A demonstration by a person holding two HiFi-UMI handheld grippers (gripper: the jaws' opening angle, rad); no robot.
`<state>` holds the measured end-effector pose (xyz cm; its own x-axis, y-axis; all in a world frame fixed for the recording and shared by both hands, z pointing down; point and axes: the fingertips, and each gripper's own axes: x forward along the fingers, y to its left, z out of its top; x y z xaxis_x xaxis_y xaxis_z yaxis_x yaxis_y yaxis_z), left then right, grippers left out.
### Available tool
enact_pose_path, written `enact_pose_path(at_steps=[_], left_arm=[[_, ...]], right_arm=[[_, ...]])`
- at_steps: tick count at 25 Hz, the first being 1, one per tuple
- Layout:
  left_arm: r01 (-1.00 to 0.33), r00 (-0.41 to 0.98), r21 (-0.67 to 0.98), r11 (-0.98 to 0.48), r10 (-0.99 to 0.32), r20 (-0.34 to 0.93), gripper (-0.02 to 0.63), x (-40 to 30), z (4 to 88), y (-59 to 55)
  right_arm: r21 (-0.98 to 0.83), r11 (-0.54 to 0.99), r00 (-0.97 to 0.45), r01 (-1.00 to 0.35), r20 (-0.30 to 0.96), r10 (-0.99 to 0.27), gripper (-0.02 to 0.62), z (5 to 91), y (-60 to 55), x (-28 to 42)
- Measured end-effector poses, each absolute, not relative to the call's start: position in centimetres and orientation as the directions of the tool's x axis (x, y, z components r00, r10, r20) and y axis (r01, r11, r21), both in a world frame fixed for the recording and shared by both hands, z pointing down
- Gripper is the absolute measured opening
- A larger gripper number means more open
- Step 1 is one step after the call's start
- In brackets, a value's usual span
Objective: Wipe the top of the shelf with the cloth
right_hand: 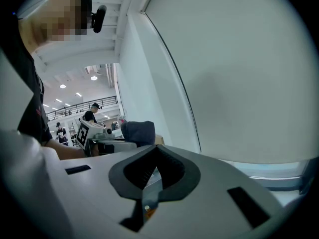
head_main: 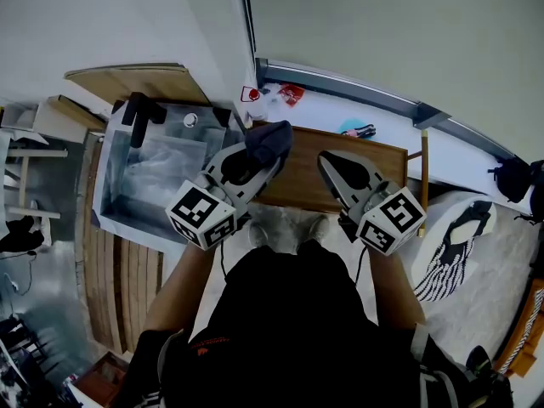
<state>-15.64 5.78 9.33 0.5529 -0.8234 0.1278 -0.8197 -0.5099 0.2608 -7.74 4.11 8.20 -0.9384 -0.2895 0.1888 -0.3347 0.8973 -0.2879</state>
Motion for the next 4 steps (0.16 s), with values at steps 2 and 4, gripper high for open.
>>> enact_pose_path(at_steps=[2, 4], left_arm=[[-0.819, 0.554, 0.260, -0.511, -0.823, 0.127, 0.135, -15.61, 9.26, 5.72], [-0.819, 0.553, 0.260, -0.511, -0.824, 0.125, 0.135, -15.63, 9.20, 5.70]], right_arm=[[-0.287, 0.898, -0.939, -0.334, 0.190, -0.288, 0.003, 8.17, 4.07, -7.77], [-0.286, 0.899, -0.939, -0.332, 0.192, -0.286, 0.003, 8.16, 4.07, -7.81]])
